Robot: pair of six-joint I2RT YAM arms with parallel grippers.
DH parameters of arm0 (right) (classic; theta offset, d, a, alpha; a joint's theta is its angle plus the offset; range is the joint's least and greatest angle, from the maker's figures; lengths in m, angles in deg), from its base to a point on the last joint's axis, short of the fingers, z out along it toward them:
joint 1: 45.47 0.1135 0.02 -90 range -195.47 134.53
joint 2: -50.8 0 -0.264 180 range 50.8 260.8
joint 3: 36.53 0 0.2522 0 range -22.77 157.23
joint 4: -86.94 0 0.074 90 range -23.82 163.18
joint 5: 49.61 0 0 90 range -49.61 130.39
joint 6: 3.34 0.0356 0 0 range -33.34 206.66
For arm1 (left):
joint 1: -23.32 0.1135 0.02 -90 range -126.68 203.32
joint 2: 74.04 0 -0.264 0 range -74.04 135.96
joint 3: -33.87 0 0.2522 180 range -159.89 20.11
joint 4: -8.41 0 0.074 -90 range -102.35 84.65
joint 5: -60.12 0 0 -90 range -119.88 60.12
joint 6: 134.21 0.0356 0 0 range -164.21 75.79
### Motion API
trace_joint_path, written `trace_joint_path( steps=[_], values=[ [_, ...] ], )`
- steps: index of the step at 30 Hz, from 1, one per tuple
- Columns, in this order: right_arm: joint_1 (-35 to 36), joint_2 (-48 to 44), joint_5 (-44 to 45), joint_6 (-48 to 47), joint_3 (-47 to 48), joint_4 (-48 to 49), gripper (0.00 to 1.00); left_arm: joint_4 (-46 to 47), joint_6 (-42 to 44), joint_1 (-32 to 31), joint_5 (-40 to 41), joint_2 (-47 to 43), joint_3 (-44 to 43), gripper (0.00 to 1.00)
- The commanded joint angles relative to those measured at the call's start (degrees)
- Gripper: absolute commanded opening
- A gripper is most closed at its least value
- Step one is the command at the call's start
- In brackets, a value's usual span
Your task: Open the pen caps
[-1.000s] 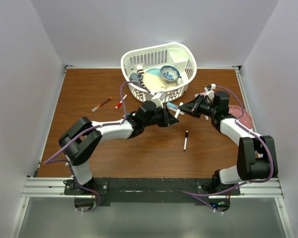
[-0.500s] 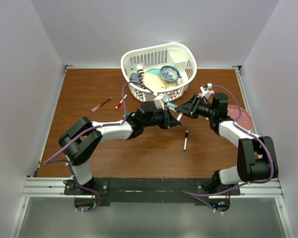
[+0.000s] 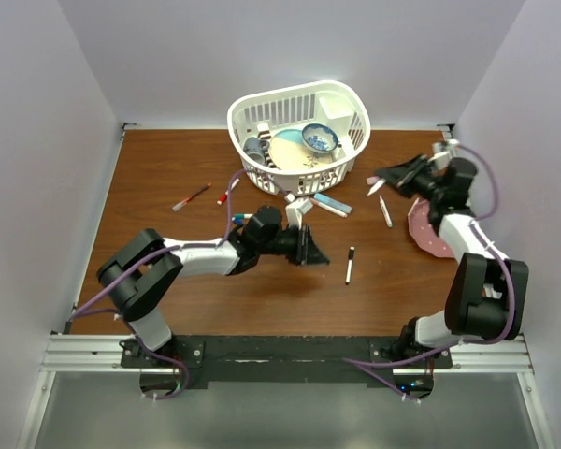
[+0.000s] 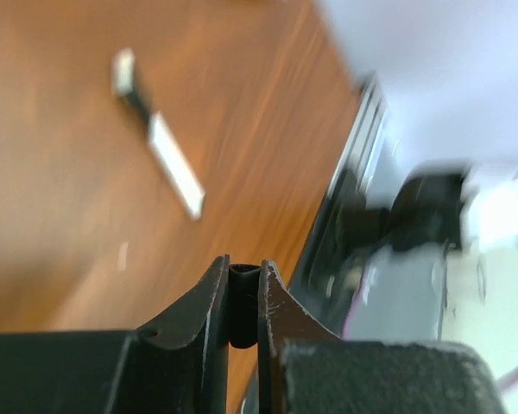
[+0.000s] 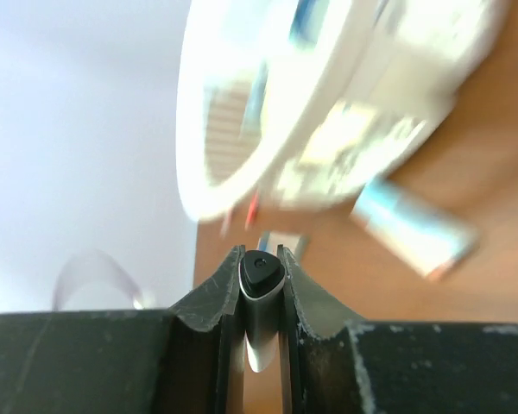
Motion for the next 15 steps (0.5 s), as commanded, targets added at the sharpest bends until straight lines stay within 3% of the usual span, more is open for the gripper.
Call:
trace_joint_path(
  steps=[1, 4, 5, 8, 9, 12, 15],
  values=[
    [-3.8, 1.9, 6.9, 3.7, 4.1, 2.3, 0.0, -12.3, 5.8, -0.4, -5.6, -8.8, 6.4, 0.0],
    [-3.8, 2.4, 6.2, 3.0, 2.5, 3.2, 0.0, -19.1, 7.4, 0.3, -0.3, -15.2, 9.0, 0.0],
    [-3.8, 2.4, 5.9, 1.6, 2.2, 2.0, 0.0, -21.1, 7.6, 0.8, 4.8, -16.9, 9.6, 0.0],
    [-3.8, 2.7, 4.1, -9.6, 4.6, -7.1, 0.0, -28.4, 7.2, 6.0, 16.9, -24.5, 11.8, 0.0],
    [-3.8, 3.0, 2.8, -14.1, 5.5, -7.7, 0.0, -32.3, 5.6, 10.3, 19.5, -28.5, 12.7, 0.0],
    [-3.8, 5.0, -5.2, -21.5, 7.0, -9.6, 0.0, -36.6, 3.8, 17.0, 28.8, -35.6, 15.8, 0.0],
    [-3.8, 8.0, -9.9, -24.6, 8.5, -11.4, 0.0, -43.8, 1.6, 19.2, 40.6, -38.0, 15.7, 0.0]
  ],
)
